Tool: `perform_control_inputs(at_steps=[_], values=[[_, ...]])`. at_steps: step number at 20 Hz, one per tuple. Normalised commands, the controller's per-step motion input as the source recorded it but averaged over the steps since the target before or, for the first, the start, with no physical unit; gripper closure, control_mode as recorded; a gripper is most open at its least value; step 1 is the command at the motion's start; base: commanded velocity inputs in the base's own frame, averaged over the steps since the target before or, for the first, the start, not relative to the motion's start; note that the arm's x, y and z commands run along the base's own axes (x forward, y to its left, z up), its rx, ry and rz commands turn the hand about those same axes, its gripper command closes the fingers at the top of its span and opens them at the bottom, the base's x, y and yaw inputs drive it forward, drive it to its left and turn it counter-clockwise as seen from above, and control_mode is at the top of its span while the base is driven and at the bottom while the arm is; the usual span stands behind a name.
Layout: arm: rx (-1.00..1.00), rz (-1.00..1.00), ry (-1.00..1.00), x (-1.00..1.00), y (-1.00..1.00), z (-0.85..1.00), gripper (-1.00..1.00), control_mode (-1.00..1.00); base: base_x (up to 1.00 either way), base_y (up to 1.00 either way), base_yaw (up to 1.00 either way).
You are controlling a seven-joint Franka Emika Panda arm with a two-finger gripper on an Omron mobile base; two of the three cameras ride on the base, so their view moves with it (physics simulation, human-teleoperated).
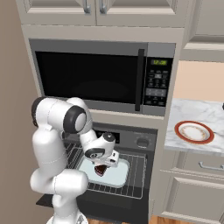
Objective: Take the baked cake out of the oven and place it on the plate for cooling. Then close the oven door.
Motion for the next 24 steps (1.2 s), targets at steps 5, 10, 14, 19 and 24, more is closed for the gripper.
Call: perform_control_inputs(at_steps=[5,10,14,19,24], values=[[0.0,0.0,-0.1,0.0,0.09,-0.36,-1.0,-1.0,0.0,0.0,0.0],[0.0,0.0,-0.14,0.0,0.06,-0.36,-1.0,-1.0,0.0,0.0,0.0],[-0.01,-0.05,-0.13,0.0,0.02,-0.31,-1.0,-1.0,0.0,0.0,0.0],[0.0,-0.05,-0.05,0.0,0.02,-0.11,-1.0,-1.0,0.0,0.0,0.0],[0.0,-0.03,0.0,0.0,0.0,0.0,-1.0,-1.0,0.0,0.0,0.0]])
